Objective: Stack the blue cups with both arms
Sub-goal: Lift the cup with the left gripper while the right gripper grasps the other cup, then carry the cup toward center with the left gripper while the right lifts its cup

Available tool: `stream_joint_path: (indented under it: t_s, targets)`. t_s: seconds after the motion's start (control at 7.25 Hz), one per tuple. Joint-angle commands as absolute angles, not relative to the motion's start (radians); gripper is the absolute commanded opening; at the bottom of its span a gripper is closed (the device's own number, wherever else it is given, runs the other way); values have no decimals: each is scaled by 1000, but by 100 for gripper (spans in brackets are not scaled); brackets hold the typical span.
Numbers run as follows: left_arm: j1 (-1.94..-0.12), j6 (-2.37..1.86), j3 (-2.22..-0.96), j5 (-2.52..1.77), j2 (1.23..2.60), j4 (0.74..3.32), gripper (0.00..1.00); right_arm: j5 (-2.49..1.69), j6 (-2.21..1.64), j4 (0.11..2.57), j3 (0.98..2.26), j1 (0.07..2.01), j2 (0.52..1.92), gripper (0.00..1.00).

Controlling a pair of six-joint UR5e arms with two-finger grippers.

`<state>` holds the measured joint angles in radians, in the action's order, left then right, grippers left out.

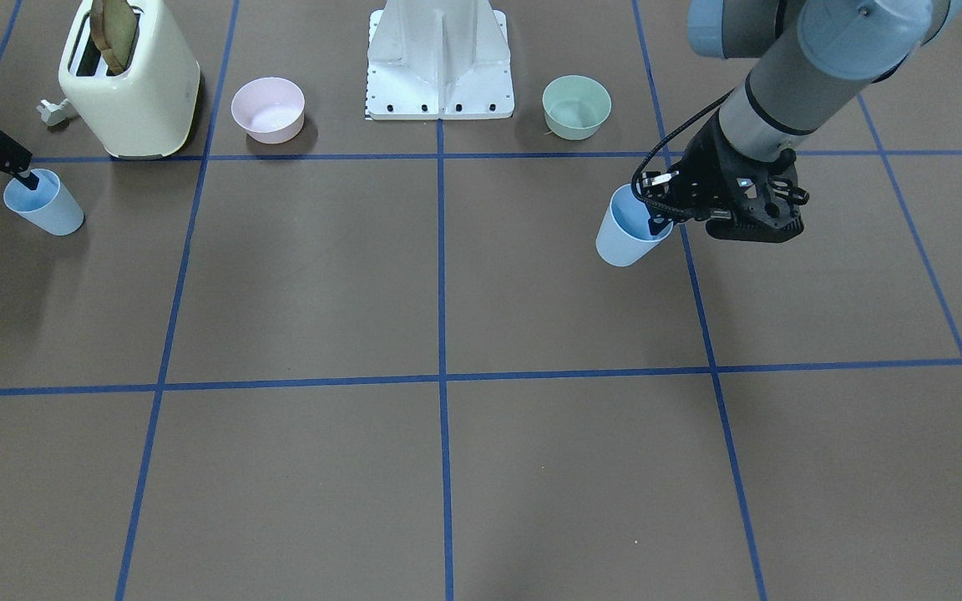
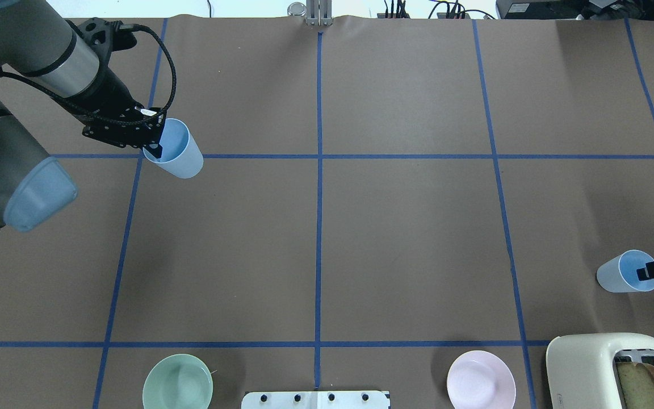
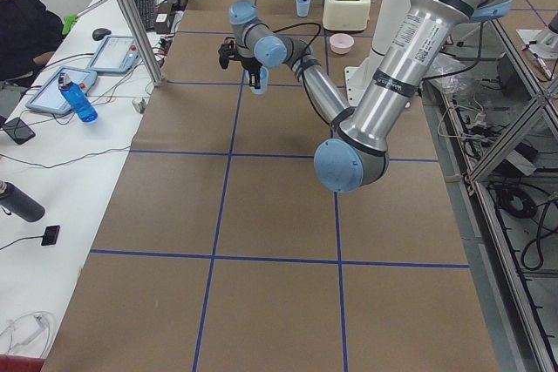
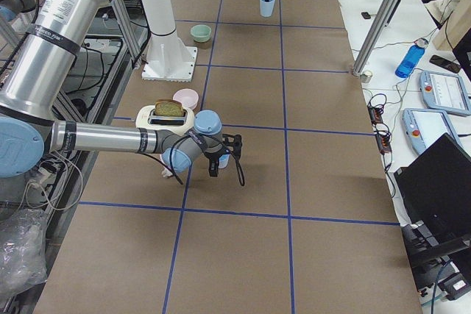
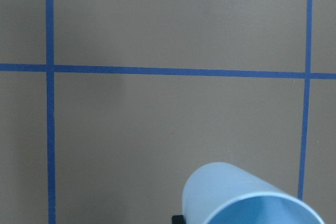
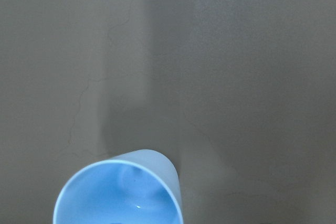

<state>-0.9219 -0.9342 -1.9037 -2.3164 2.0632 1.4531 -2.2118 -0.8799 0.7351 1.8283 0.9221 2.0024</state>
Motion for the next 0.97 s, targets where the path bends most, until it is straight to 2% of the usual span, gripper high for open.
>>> stream_joint_path:
  t_s: [0.0,0.14,0.28,0.83]
  targets:
    - [-922,-934,-1905,-2316,2063,1453,0,-2200,-881,735,1804,920,1983,51]
    - [-922,-934,-1905,-2318,2063,1453,0,-2197,-887,735,1805,920,1982,16]
    - [-922,-934,-1907,-2316,2063,1453,0,-2175,-900,730,1802,920,1983,0]
    - [-882,-983,-1898,-2307,2092,1453,0,-2248,-917,709,1830,960,1968,0]
